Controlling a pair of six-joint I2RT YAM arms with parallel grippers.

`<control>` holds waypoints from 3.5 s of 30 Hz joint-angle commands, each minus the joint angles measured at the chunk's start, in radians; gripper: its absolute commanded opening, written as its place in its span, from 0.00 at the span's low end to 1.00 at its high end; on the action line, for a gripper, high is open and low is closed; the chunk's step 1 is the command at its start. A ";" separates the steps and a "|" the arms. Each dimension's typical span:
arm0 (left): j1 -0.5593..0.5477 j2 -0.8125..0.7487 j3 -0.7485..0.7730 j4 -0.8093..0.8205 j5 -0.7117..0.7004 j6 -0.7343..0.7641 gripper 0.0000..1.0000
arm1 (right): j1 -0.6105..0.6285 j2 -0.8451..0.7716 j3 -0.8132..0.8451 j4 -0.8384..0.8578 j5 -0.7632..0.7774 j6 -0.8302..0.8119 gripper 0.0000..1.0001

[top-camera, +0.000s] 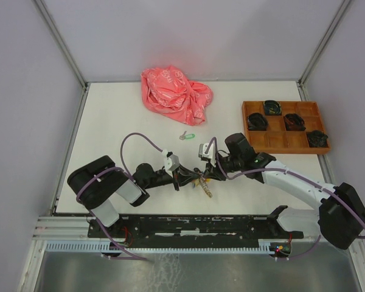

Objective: Put the keys on the keyring

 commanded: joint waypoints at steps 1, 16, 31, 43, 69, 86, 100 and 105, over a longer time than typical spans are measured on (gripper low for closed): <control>-0.004 -0.031 0.001 0.201 -0.003 0.006 0.03 | -0.004 -0.038 0.006 0.072 -0.038 0.018 0.22; -0.004 -0.043 -0.009 0.201 -0.042 0.022 0.03 | -0.004 0.003 0.039 0.043 -0.094 0.015 0.18; -0.004 0.005 0.017 0.201 0.089 0.038 0.15 | -0.003 0.059 0.125 -0.102 -0.074 -0.085 0.01; -0.004 0.033 0.032 0.201 0.120 0.040 0.14 | -0.003 0.080 0.161 -0.146 -0.072 -0.119 0.01; 0.021 -0.016 -0.141 0.200 -0.380 0.050 0.03 | -0.055 0.415 0.501 -0.023 0.279 0.258 0.53; 0.025 -0.261 -0.160 -0.220 -0.545 -0.008 0.03 | -0.058 0.839 0.757 0.281 0.437 0.394 0.52; 0.025 -0.328 -0.178 -0.249 -0.504 0.025 0.03 | -0.056 0.955 0.818 0.154 0.445 0.472 0.44; 0.025 -0.325 -0.172 -0.243 -0.479 0.056 0.03 | -0.056 0.938 0.759 0.100 0.427 0.494 0.29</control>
